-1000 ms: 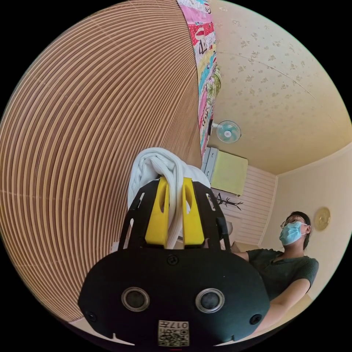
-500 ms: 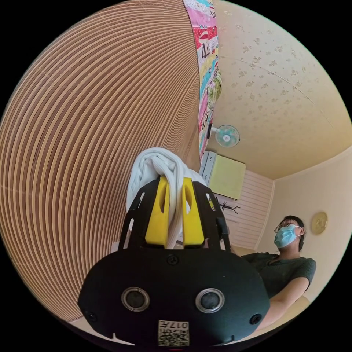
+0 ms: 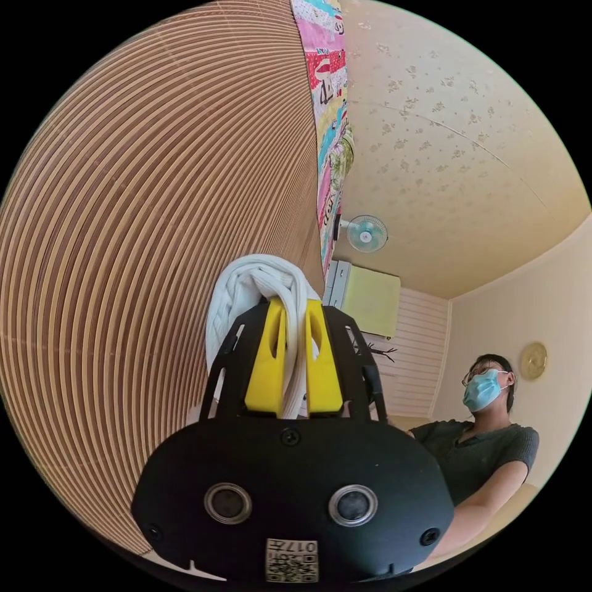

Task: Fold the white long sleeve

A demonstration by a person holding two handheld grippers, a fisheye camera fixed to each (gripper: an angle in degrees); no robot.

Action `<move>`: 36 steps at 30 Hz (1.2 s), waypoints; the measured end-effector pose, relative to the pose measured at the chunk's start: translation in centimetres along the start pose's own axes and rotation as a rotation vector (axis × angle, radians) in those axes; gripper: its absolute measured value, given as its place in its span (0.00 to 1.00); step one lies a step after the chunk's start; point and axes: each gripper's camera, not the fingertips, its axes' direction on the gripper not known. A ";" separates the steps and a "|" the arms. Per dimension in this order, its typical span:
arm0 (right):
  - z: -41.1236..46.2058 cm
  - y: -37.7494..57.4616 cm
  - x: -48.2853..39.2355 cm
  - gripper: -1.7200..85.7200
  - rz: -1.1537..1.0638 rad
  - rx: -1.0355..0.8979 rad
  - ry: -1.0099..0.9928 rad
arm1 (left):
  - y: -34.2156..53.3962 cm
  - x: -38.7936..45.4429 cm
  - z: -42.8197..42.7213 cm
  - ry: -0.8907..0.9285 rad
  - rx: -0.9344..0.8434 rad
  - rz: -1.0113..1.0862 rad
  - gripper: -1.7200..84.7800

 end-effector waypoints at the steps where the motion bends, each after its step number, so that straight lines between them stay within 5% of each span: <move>1: 0.4 -0.1 -0.4 0.07 -0.036 0.002 0.044 | 0.1 0.0 0.4 -0.017 0.011 0.005 0.08; 6: -0.4 -0.9 -3.3 0.21 -0.228 0.020 0.075 | 2.1 1.5 -0.4 -0.116 0.043 0.076 0.15; 10: 2.5 -2.1 -2.3 0.30 -0.266 -0.232 0.123 | 7.6 1.3 -5.2 -0.239 0.217 0.087 0.21; 15: 8.8 -2.0 2.1 0.35 -0.230 -0.528 0.203 | 12.7 -1.9 -2.6 -0.332 0.026 0.084 0.28; 18: 11.7 -1.3 5.1 0.33 -0.208 -0.615 0.227 | 13.8 -3.4 1.1 -0.351 -0.071 0.113 0.29; 25: 11.6 1.9 9.6 0.23 -0.059 -0.446 0.184 | 12.9 -7.2 6.1 -0.256 -0.237 0.096 0.19; 36: 24.8 19.1 9.7 0.20 0.085 -0.479 -0.040 | 24.1 -3.2 -8.7 -0.282 -0.240 0.136 0.14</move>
